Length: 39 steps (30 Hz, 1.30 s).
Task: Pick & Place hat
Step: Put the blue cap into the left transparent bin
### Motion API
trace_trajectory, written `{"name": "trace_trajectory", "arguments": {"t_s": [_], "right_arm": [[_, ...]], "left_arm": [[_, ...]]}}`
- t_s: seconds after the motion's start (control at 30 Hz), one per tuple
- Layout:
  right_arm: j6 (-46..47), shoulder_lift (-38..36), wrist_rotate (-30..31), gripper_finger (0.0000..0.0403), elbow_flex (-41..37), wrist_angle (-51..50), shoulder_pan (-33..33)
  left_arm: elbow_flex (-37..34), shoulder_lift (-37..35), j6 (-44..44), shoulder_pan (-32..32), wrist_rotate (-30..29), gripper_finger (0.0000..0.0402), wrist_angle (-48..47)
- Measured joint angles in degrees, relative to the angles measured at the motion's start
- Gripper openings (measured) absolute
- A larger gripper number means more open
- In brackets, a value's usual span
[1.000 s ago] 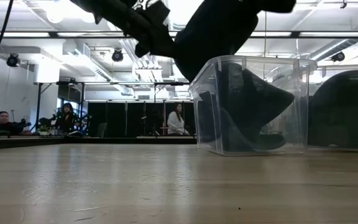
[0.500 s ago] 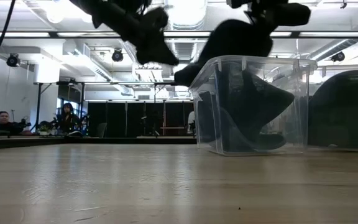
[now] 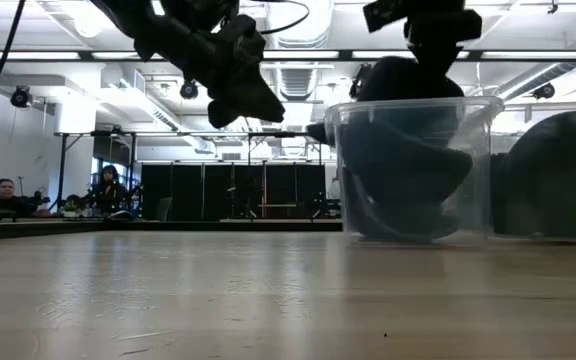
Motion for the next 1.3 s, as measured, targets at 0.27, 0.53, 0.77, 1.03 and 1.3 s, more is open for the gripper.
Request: {"name": "trace_trajectory", "arguments": {"t_s": [0.27, 0.53, 0.77, 1.03, 1.3], "right_arm": [[-7.15, 0.00, -13.56, 0.0013, -1.81, 16.22, -0.28], [-13.92, 0.02, -14.01, 0.0013, -1.92, 27.97, -2.99], [-16.89, 1.51, -13.83, 0.0013, -1.44, 32.83, -5.83], [-23.53, 2.45, -13.70, 0.0013, -0.30, 32.14, -6.27], [-30.93, 1.99, 5.42, 0.0013, 7.99, 19.16, -5.19]], "left_arm": [[-0.55, 0.00, 1.75, -0.07, 0.00, 0.0073, 1.56], [-0.51, -0.37, 1.14, -0.61, -0.27, 0.0073, -6.15], [-0.66, -4.78, 1.86, -0.53, -1.19, 0.0073, -11.53], [-0.68, -12.41, 3.43, -0.48, -7.32, 0.0073, -14.45], [-0.66, -18.71, 4.50, -0.46, -10.92, 0.0073, -19.05]]}}
